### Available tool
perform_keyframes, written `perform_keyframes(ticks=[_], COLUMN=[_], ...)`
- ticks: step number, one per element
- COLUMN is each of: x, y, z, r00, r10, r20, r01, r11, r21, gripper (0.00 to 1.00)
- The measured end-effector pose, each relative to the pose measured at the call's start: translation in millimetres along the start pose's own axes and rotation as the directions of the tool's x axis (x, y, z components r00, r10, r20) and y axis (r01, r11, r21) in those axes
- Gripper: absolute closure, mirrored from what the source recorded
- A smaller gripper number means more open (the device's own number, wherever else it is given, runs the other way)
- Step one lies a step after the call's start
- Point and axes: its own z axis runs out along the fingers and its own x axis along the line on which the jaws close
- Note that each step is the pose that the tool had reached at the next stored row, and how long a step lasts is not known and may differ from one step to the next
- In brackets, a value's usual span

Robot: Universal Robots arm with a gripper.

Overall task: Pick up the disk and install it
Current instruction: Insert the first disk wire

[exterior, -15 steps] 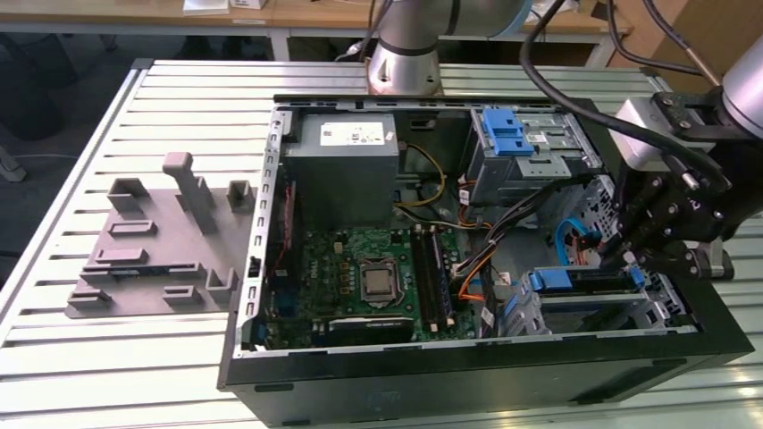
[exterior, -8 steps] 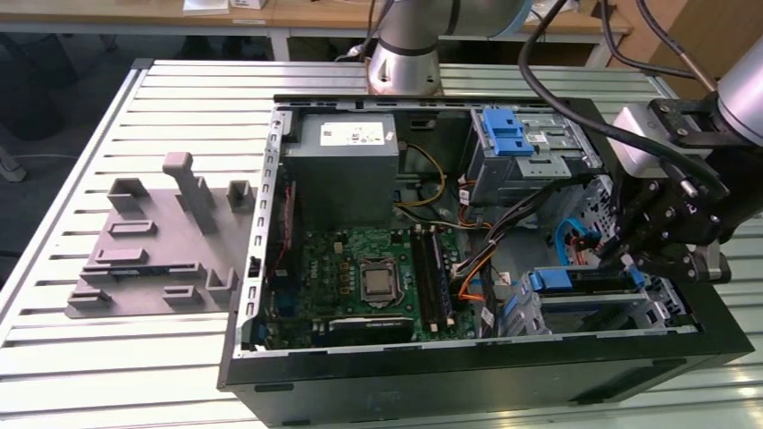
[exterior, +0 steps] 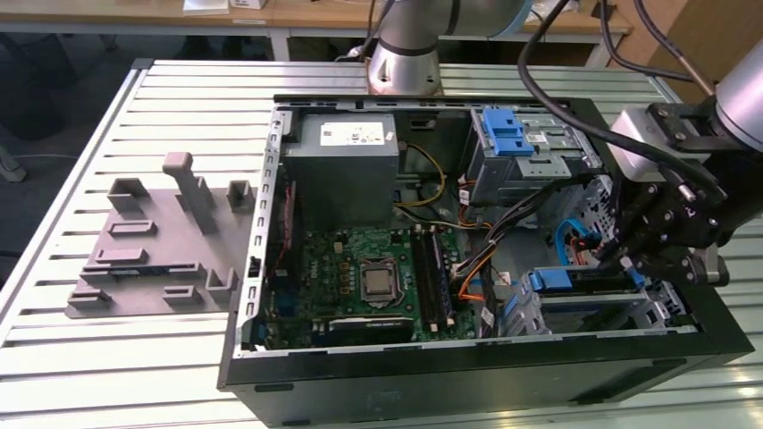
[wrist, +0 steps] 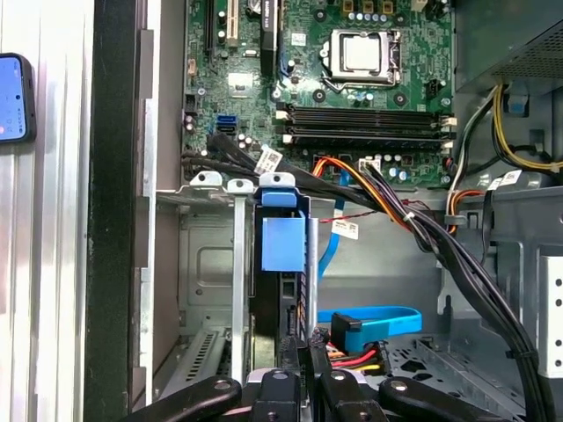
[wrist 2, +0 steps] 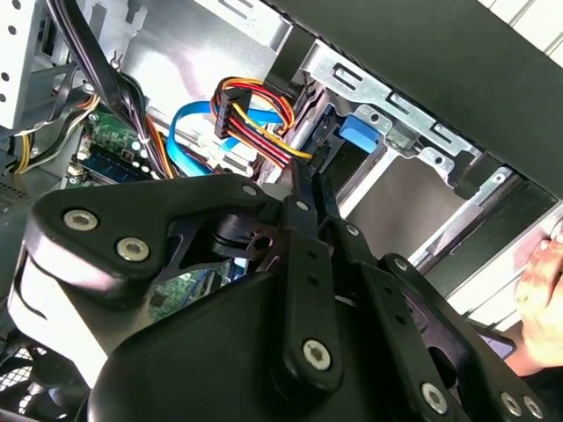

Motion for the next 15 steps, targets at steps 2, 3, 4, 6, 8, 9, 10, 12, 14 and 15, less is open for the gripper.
perform_keyframes(ticks=[2,3,4,6,8,9,10,12,14,15], x=[0.2,0.2,0.3,0.4,0.6,0.6,0.6,0.8,0.9,0.9], y=[0.0,0.0,0.0,-0.1,-0.1,-0.2,-0.2,-0.2,-0.3,-0.3], z=[0.3,0.5,0.8,1.2,1.6,1.7,1.8,2.4,2.8,3.0], r00=[1.0,1.0,1.0,1.0,1.0,1.0,1.0,1.0,1.0,1.0], r10=[0.0,0.0,0.0,0.0,0.0,0.0,0.0,0.0,0.0,0.0], r20=[-0.0003,-0.0003,-0.0002,-0.0002,0.0,-0.0002,-0.0003,0.0,0.0002,0.0001], r01=[0.0,0.0,0.0,0.0,0.0,0.0,0.0,0.0,0.0,0.0], r11=[1.0,1.0,1.0,1.0,1.0,1.0,1.0,1.0,1.0,1.0], r21=[0.0,0.0,0.0,0.0,0.0,0.0,0.0001,0.0,0.0,0.0001], gripper=[0.84,0.84,0.84,0.84,0.84,0.84,0.84,0.84,0.84,0.84])
